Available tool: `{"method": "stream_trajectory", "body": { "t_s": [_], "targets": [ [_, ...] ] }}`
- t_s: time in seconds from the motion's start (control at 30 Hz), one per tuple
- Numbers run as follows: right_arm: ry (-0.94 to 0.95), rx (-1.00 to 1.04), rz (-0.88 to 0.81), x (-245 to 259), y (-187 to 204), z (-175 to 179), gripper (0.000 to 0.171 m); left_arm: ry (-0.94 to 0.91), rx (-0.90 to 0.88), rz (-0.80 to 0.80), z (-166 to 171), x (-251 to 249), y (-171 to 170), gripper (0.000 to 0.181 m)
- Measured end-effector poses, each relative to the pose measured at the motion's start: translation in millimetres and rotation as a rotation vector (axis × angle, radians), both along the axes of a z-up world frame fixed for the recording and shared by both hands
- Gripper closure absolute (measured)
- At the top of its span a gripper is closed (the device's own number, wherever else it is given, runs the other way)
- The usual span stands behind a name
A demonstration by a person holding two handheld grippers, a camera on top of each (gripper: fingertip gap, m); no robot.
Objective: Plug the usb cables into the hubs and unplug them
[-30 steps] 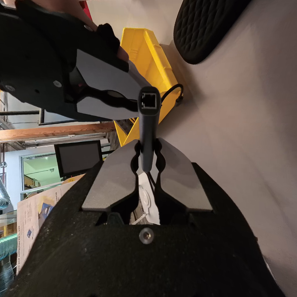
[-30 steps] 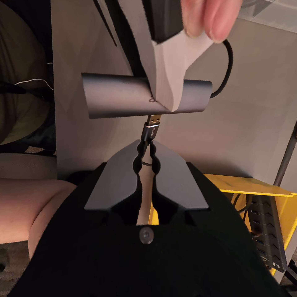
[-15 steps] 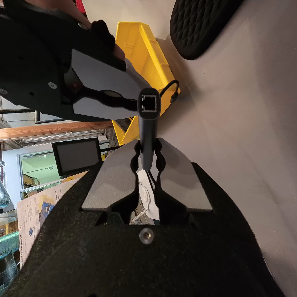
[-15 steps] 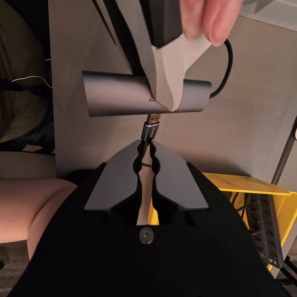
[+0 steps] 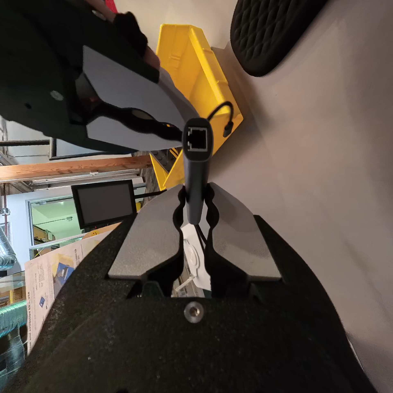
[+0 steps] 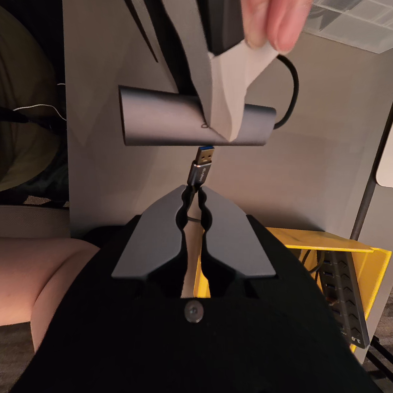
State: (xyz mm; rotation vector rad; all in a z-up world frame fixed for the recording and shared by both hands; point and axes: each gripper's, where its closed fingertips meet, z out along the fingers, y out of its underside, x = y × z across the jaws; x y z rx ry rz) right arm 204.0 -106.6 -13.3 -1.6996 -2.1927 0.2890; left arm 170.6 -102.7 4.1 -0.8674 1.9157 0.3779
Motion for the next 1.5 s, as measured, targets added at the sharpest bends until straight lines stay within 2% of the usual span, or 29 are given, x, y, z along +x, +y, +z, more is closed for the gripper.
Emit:
{"method": "stream_trajectory", "body": {
  "t_s": [0.27, 1.07, 1.5],
  "targets": [
    [-0.035, 0.03, -0.008, -7.4, -2.3, -4.6, 0.164, -0.102, -0.089, -0.041, 6.9, -4.3, -1.1, 0.164],
    [-0.094, 0.055, -0.07, -5.5, 6.6, -12.7, 0.164, 0.015, -0.036, 0.003, -6.9, -4.5, 3.6, 0.164],
    [-0.133, 0.075, -0.017, -12.8, 1.9, -19.9, 0.164, 0.079, -0.071, 0.015, -15.6, -11.1, -0.4, 0.164]
  ]
}}
